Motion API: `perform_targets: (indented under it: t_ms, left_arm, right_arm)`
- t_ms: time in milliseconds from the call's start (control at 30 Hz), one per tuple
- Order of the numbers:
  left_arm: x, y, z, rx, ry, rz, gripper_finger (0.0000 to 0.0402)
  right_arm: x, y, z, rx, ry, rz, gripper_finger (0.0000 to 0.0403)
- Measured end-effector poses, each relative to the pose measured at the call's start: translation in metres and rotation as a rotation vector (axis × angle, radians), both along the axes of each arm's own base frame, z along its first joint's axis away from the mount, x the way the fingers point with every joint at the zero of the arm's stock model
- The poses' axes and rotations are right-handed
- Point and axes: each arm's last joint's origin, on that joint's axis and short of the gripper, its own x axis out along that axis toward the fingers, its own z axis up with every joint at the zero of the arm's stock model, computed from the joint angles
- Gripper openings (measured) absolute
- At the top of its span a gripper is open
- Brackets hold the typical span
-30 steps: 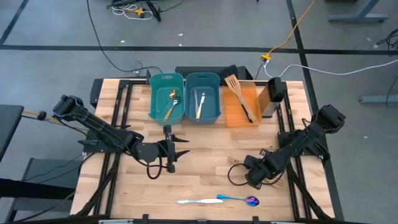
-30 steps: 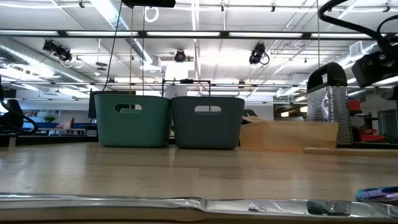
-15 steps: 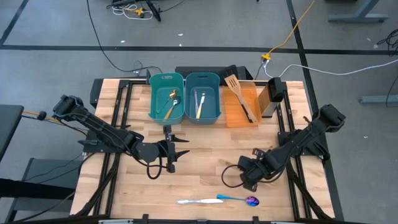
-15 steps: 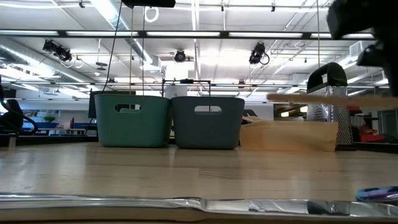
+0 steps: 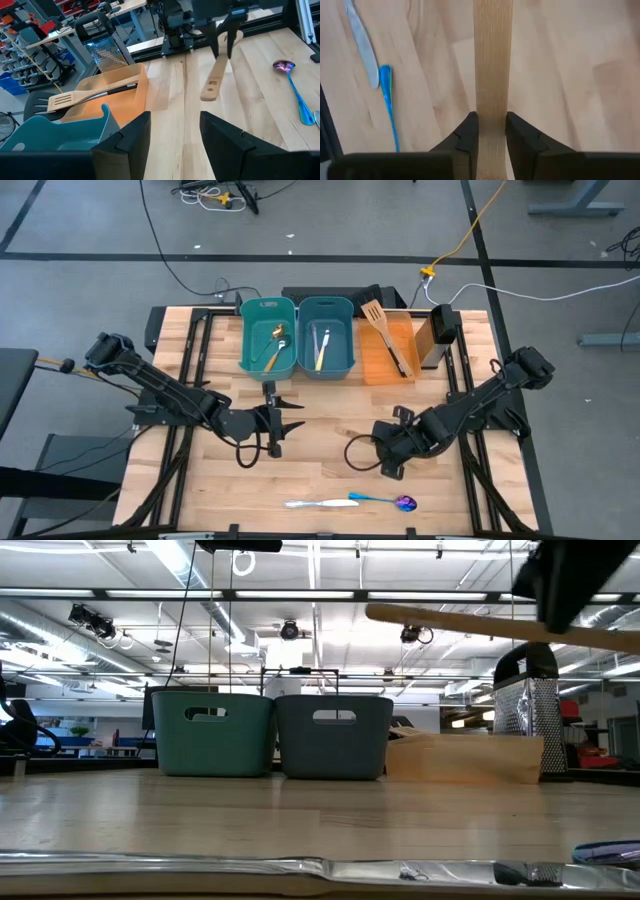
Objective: Pick & Place Kitchen Items
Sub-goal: Put the brown spatula into the orange bin
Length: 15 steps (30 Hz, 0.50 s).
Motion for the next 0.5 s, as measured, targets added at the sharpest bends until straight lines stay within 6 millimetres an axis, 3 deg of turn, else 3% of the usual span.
perform_targets:
  t_ms: [500]
  left_arm:
    - [0.0,0.0,0.0,0.002,0.004,0.0,0.0177]
  right_arm:
    - [0.031,-0.043,0.038,-0.108,-0.144,-0.087,0.0081]
